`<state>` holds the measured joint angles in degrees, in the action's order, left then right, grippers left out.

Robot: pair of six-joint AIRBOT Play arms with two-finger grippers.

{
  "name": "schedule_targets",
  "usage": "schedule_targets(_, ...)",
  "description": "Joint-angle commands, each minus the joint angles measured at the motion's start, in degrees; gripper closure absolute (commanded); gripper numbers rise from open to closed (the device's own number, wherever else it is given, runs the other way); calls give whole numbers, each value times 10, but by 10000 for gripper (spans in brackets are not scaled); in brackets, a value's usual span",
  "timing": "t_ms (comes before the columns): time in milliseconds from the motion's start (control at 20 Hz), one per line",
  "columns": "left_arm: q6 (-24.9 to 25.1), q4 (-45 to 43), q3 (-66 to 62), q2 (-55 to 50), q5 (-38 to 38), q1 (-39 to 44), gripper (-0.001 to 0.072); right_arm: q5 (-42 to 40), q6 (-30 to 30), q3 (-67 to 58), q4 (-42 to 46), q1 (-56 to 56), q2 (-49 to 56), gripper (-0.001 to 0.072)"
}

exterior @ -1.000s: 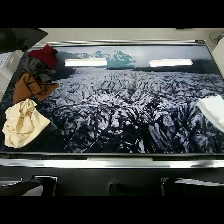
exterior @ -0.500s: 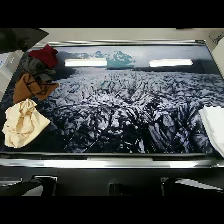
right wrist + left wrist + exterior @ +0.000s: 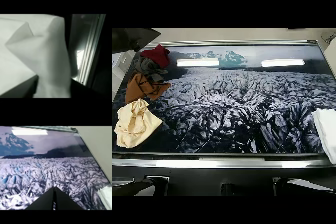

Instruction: Fold the clothes and pants, and hang the long-sleeved shirts on hangers.

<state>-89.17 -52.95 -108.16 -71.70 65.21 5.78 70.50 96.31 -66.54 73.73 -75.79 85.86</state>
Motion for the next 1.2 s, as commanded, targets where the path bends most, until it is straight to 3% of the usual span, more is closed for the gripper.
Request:
schedule_targets(0, 0, 0, 0, 0, -1, 0, 684, 13, 1, -28, 4, 0, -20, 8)
schedule_targets(300, 1, 0, 0, 0, 0, 0, 684, 173, 30, -299, 34, 0, -37, 9)
schedule_targets(450, 28, -1, 0, -1, -1, 0, 684, 91, -4, -450, -91, 9, -38, 11)
schedule_targets(550, 38, -13, 0, -8, -2, 2, 685, 26, -42, -510, -111, 65, -50, 24)
schedule_targets(600, 50, -58, 0, -14, -2, 10, 685, 9, -70, -511, -110, 107, -61, 40)
schedule_targets(700, 39, -265, 0, -36, 15, 52, 687, 59, -98, -508, -73, 228, -65, 44)
schedule_targets(800, -26, -468, 2, -76, 72, 94, 684, 140, -79, -467, 13, 368, -61, 42)
schedule_targets(850, -43, -478, 4, -101, 107, 98, 639, 173, -44, -432, 59, 431, -59, 40)
schedule_targets(900, -49, -444, 10, -122, 148, 95, 370, 196, -11, -389, 78, 489, -56, 33)
schedule_targets(950, -49, -391, 23, -144, 206, 89, 22, 208, 10, -347, 66, 528, -54, 18)
schedule_targets(1050, -49, -295, 108, -153, 254, 73, -4, 217, 16, -267, 13, 579, -51, 11)
schedule_targets(1150, -89, -286, 234, -103, 156, 66, -4, 218, 16, -215, 6, 600, -51, 10)
